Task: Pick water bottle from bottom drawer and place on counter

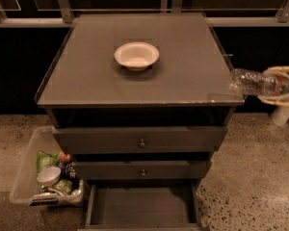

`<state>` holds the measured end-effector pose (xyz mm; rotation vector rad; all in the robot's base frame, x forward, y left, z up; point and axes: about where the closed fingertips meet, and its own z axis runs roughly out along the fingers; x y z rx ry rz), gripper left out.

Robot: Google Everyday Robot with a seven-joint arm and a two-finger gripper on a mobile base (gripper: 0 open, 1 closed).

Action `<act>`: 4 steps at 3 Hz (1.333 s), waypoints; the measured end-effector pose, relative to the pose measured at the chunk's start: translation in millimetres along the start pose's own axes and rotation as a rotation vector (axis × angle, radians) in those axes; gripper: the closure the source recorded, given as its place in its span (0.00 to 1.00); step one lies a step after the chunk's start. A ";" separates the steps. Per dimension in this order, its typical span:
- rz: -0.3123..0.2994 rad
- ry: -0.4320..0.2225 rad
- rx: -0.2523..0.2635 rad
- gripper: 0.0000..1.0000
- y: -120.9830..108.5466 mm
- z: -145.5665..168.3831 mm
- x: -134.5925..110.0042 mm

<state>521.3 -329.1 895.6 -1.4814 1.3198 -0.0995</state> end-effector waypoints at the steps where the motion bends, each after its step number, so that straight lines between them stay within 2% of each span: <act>1: -0.116 -0.007 -0.026 1.00 -42.9 14.0 -18.1; 2: -0.197 -0.072 -0.040 1.00 -76.2 48.8 -30.2; 3: -0.216 -0.164 -0.039 1.00 -95.0 91.7 -33.4; 4: -0.200 -0.235 -0.033 1.00 -102.6 124.8 -30.4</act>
Offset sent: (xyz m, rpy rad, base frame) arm 0.1219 0.0644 0.0733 -0.1135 -0.1824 0.2602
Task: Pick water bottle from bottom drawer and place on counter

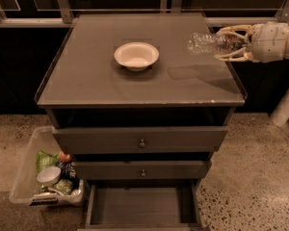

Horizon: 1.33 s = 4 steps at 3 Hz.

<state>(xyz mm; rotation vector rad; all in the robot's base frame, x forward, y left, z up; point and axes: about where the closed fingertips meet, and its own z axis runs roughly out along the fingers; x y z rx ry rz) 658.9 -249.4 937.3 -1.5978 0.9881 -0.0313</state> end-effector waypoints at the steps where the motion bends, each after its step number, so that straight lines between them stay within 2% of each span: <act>1: 0.029 -0.053 0.014 1.00 0.6 23.9 10.1; 2: 0.072 -0.098 0.026 1.00 6.3 45.6 20.7; 4: 0.112 -0.145 0.017 1.00 12.1 82.6 29.7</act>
Offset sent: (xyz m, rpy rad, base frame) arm 0.0501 0.0280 -0.0465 0.1739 0.0636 0.0538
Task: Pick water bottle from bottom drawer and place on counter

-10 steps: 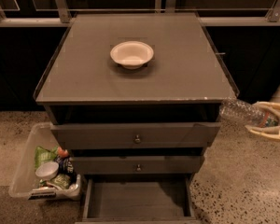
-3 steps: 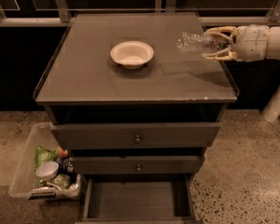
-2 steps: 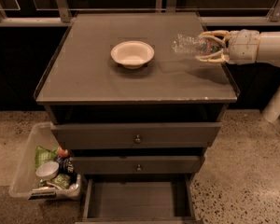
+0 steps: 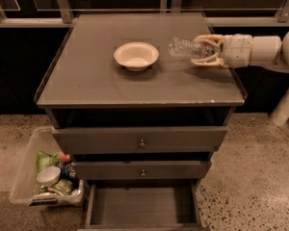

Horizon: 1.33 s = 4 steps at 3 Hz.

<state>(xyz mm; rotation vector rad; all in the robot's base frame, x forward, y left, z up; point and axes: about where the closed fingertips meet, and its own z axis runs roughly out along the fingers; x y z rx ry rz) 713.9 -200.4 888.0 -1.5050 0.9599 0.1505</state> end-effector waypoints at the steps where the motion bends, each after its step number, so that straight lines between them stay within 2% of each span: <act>1: 0.000 -0.001 0.000 0.82 0.0 0.8 0.0; 2: 0.026 0.010 0.003 0.59 11.6 0.2 1.0; 4: 0.027 0.003 -0.007 0.13 15.6 6.2 0.1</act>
Offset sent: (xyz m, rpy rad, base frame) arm -0.0273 -0.0034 -0.0282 0.0193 0.0623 -0.0613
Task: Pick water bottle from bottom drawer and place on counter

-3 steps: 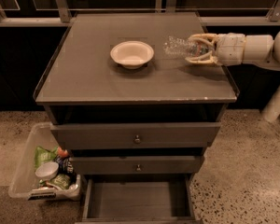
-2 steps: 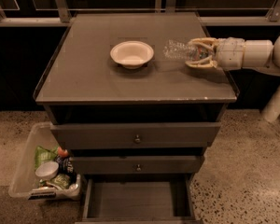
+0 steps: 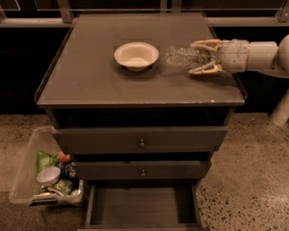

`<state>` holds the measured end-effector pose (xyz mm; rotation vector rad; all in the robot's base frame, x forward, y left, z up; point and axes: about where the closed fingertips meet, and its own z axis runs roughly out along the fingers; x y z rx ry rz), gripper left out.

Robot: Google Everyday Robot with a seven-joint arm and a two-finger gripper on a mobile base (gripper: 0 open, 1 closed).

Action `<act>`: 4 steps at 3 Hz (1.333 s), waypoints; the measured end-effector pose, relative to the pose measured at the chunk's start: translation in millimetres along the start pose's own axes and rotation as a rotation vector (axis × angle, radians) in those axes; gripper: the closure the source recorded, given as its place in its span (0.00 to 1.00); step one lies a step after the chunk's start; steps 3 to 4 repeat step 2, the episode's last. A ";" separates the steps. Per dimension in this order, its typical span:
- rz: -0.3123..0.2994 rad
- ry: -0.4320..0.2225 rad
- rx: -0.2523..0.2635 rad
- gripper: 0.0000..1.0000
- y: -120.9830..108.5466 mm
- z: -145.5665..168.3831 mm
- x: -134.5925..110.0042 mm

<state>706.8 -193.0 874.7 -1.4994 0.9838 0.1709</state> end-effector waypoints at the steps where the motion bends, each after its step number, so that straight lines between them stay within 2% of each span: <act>1: 0.000 0.000 0.000 0.00 0.0 0.0 0.0; 4: 0.000 0.000 0.000 0.00 0.0 0.1 0.0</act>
Offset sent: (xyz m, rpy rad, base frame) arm 0.0000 0.0000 0.0000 0.0000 0.0000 0.0000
